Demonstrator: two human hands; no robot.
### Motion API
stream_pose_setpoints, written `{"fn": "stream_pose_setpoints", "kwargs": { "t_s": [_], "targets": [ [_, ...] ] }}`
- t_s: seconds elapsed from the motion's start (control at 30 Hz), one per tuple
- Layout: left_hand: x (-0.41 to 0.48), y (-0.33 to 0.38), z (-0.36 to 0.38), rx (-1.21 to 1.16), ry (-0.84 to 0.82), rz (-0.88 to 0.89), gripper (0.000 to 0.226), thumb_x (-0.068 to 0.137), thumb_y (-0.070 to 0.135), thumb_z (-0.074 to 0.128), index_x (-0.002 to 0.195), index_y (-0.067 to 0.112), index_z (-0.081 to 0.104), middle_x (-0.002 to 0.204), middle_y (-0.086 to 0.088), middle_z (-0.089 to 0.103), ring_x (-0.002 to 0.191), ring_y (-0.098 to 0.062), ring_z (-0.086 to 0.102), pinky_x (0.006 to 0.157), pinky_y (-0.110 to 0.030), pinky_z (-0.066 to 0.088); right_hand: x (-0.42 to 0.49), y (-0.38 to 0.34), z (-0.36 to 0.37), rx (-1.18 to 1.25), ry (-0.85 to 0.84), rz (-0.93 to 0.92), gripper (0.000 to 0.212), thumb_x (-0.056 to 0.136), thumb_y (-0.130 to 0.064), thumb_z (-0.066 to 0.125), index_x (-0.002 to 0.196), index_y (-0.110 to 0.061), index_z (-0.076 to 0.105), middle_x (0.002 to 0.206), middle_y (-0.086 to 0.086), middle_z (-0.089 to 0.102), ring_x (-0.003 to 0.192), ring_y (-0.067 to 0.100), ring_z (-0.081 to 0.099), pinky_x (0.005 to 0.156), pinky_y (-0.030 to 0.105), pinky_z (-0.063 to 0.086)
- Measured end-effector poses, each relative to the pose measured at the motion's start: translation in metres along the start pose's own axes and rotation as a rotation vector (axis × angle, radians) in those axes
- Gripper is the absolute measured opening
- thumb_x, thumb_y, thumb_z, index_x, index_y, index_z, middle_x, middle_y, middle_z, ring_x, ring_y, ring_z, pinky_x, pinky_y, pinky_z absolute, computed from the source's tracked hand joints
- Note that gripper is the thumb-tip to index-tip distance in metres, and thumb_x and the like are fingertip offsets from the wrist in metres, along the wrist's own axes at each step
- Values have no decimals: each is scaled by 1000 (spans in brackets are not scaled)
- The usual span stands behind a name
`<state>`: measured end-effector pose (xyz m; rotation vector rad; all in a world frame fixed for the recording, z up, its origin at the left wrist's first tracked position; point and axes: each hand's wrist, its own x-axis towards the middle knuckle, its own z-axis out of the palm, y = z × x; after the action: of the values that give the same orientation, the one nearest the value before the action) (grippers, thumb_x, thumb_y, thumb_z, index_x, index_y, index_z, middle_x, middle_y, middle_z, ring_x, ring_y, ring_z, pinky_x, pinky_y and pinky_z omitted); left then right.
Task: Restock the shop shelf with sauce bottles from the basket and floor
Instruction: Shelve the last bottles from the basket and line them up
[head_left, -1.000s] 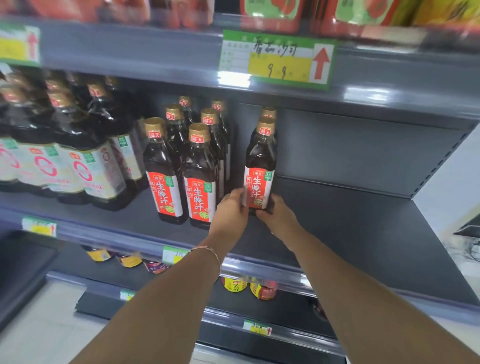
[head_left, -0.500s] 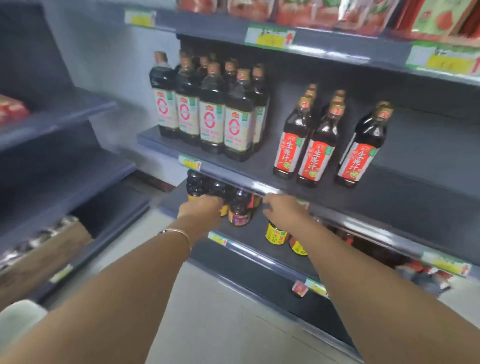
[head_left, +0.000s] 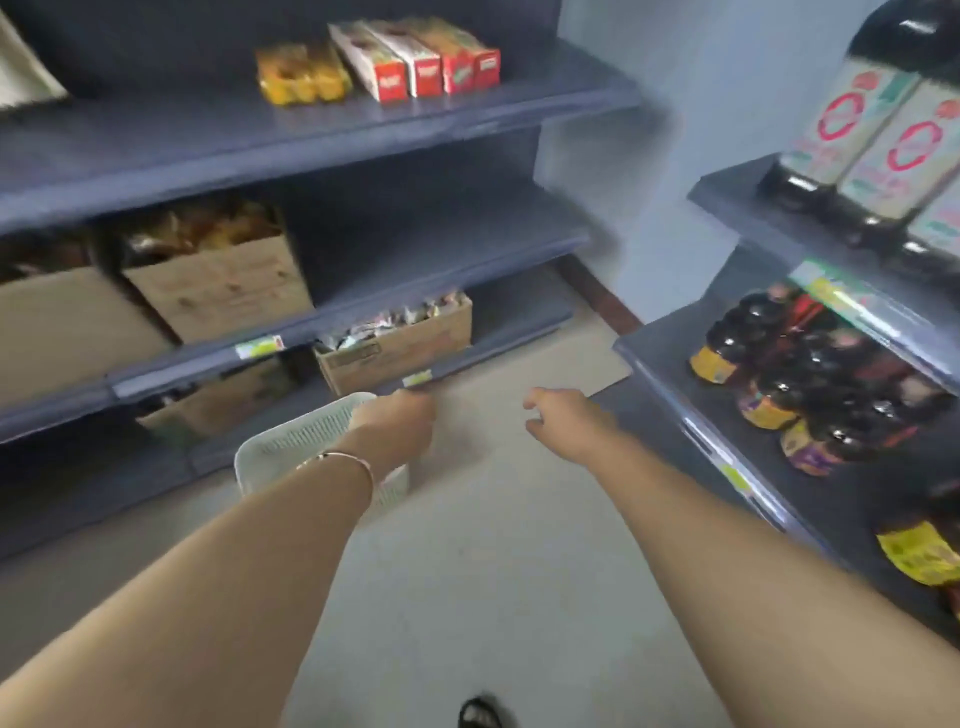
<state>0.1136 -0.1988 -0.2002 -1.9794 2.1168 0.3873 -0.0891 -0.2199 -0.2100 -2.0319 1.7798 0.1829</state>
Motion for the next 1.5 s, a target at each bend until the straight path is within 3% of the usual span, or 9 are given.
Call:
{"fn": "stream_pose_setpoints", "kwargs": {
  "t_s": [0.23,0.37,0.53,0.77,0.87,1.07,1.27,1.37,1.5],
  "targets": [
    [29,-132,62,-68,-124,-209,29,93,23,38,116,22,57,121,-6,60,109,-29,58,88,-38,48,101,-109,71,-27,-184,-170,31,93,-30,46,124,-25,51,125,5,57,104,27,59,79,30,42],
    [49,-190,104,-127,-184,-284,27,93,21,38,111,21,58,112,-5,62,98,-29,60,72,-33,43,150,-157,116,-57,-275,-206,31,92,-32,47,123,-29,52,125,5,56,105,27,57,74,27,38],
    [101,-247,160,-241,-201,-317,27,91,18,36,106,20,58,111,-6,61,95,-30,60,70,-29,41,220,-196,182,-20,-347,-168,33,91,-33,48,124,-30,51,129,4,55,110,26,55,80,29,39],
    [173,-277,285,-249,-346,-278,28,92,18,38,115,19,55,120,-7,58,106,-31,58,86,-37,49,295,-208,305,-104,-412,-186,30,90,-25,44,119,-23,53,121,7,58,105,29,56,77,31,41],
    [198,-280,336,-233,-369,-265,30,92,19,37,117,20,53,123,-7,56,108,-31,57,85,-36,48,320,-203,360,-205,-402,-238,27,88,-16,40,111,-16,53,114,9,56,102,31,56,72,31,39],
    [225,-288,404,-229,-430,-232,27,90,21,38,109,25,57,119,-2,60,106,-27,59,88,-32,47,343,-193,433,-357,-420,-285,29,88,-9,45,117,-11,49,111,12,50,99,35,58,69,35,40],
    [222,-287,395,-252,-422,-184,25,90,30,39,109,34,55,124,1,57,109,-25,57,85,-28,42,347,-192,418,-269,-357,-324,23,86,-11,51,108,-7,55,106,15,60,96,35,61,67,31,38],
    [213,-291,367,-268,-393,-187,32,90,32,42,122,34,46,130,1,52,114,-24,54,83,-30,41,337,-195,382,-137,-310,-306,25,85,-20,55,107,-6,56,101,15,62,91,34,61,64,30,38],
    [195,-286,316,-300,-395,-202,40,89,27,45,128,32,38,130,1,51,115,-24,52,80,-32,41,319,-203,321,144,-314,-228,32,80,-15,59,112,-16,59,103,10,64,95,29,59,74,29,44]
  ]
}}
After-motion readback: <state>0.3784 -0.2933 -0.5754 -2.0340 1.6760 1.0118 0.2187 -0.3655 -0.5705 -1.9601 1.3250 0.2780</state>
